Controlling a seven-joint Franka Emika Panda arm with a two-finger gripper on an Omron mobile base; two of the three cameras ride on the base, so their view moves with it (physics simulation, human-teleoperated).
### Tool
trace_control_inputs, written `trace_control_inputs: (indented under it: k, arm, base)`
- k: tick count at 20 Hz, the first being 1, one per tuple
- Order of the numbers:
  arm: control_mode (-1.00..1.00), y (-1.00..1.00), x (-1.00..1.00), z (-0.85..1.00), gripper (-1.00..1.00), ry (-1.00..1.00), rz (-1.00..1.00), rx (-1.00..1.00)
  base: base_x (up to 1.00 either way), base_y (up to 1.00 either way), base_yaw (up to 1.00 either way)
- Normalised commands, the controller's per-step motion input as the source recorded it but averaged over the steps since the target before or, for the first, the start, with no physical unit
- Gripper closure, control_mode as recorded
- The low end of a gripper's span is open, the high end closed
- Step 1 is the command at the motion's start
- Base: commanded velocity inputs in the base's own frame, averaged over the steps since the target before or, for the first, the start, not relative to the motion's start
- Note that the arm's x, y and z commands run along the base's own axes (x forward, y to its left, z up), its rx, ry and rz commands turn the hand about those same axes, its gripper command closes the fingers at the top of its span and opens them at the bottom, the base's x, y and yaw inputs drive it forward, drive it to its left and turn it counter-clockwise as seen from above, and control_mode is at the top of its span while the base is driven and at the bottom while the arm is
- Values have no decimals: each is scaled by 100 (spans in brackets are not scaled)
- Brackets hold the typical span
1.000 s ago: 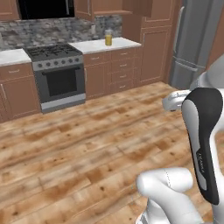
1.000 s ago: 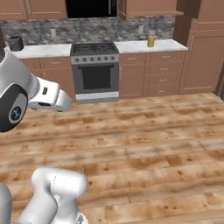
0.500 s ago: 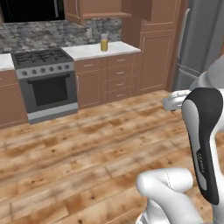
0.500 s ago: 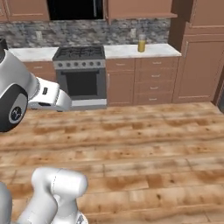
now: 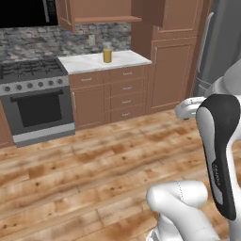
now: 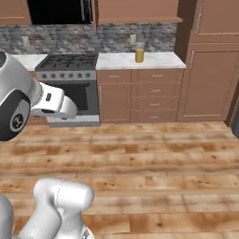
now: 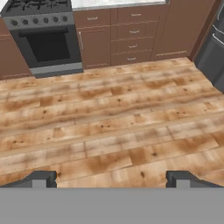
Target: There is a tray on the dining counter. Grab the cup, mug, and pitcher and place them on the tray. The pitcher may be placed next to the tray if it cannot fit the tray.
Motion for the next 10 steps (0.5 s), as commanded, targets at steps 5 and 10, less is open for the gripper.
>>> trace_control_inputs:
  k: [5,10]
  arm:
    - [100,0,0,0,-100,0,0,0]
    - [100,0,0,0,-100,0,0,0]
  base:
    - [100,-53,18]
    - [100,-22,32]
